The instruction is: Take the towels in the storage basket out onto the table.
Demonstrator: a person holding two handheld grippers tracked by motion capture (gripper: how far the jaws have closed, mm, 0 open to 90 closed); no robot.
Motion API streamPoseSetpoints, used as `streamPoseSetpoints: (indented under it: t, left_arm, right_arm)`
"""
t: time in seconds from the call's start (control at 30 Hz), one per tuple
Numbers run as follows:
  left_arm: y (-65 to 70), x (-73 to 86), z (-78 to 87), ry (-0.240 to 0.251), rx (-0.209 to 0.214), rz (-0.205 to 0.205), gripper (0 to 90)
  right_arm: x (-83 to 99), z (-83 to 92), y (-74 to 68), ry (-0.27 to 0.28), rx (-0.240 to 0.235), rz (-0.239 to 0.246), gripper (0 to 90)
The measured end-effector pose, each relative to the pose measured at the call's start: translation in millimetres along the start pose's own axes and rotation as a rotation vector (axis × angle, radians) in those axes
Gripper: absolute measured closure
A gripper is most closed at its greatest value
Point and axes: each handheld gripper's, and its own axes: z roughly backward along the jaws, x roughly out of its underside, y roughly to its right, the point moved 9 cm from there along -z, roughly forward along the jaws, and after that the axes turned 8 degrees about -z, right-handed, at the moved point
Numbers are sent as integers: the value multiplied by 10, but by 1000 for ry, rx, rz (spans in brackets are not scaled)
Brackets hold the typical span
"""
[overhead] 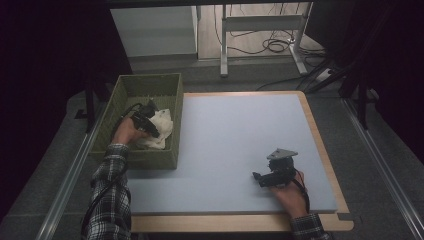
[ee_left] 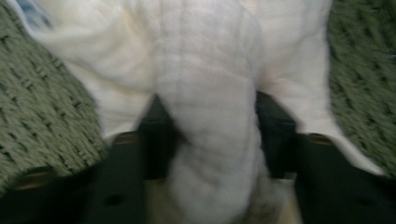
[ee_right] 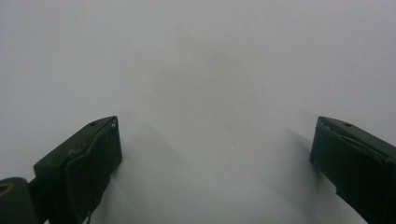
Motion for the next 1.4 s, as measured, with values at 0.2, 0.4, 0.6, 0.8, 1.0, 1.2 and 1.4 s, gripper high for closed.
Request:
streamPoseSetpoints:
  t: [0.2, 0.4, 0.6, 0.8, 1.0, 1.2, 1.4]
  left_arm:
    - [-10, -15, 63, 48, 0, -2, 724]
    - [-77, -61, 203, 148, 6, 60, 733]
    - [-122, -16, 424, 202, -11, 72, 728]
    - [-123, 26, 659, 229, -25, 64, 725]
    - [-84, 36, 903, 259, -38, 51, 723]
    - [-6, 9, 1115, 281, -54, 18, 719]
    - [65, -4, 1301, 289, -57, 1, 718]
  right_arm:
    - [0, 0, 0, 0, 0, 0, 23]
    - [0, 0, 0, 0, 0, 0, 24]
    - [0, 0, 0, 0, 0, 0, 23]
    - [0, 0, 0, 0, 0, 0, 24]
    - [0, 0, 0, 0, 0, 0, 24]
    - [1, 1, 0, 0, 1, 0, 24]
    - [1, 1, 0, -1, 1, 0, 23]
